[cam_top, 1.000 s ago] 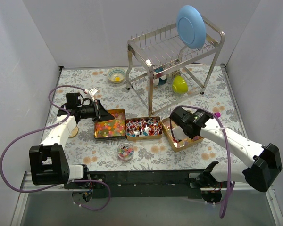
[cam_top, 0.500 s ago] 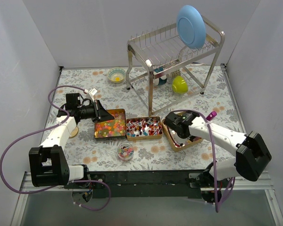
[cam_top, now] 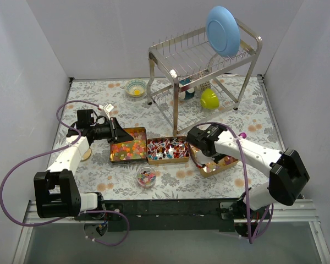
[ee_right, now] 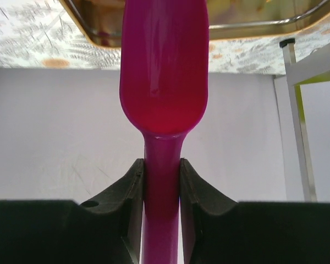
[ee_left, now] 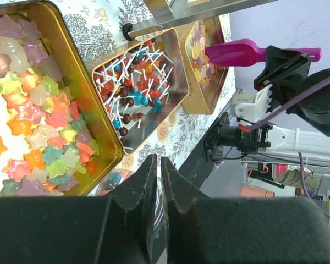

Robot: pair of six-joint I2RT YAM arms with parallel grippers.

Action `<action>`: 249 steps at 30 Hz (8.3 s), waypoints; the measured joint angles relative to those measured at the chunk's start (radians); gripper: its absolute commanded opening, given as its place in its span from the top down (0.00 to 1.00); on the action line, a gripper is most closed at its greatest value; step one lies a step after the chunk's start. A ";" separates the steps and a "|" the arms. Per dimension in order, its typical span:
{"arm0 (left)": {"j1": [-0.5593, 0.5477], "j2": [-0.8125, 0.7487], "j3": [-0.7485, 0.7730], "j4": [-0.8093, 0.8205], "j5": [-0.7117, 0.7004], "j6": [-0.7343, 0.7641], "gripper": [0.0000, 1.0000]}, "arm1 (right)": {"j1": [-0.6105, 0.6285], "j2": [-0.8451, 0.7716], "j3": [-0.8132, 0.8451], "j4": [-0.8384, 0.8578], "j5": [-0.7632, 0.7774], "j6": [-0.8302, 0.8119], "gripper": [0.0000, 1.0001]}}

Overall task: Pack the candies
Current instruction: Scoop the fake candies from the storage box, then place the fake candies in the packing bottle, then scoop the fake candies from the storage box.

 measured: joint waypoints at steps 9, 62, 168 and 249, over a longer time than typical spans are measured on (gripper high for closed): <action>0.000 0.009 0.000 0.004 -0.001 -0.004 0.92 | -0.040 0.000 0.063 -0.038 -0.156 0.186 0.99; 0.000 0.026 -0.039 0.027 -0.041 -0.023 0.92 | -0.281 0.379 0.376 0.002 -0.463 0.558 0.99; 0.121 -0.137 -0.032 0.003 -0.239 -0.046 0.52 | 0.534 0.406 0.634 -0.002 -0.044 0.125 0.99; 0.092 -0.001 -0.161 0.016 -0.193 -0.190 0.97 | 0.167 0.557 0.665 0.212 -0.505 0.259 0.99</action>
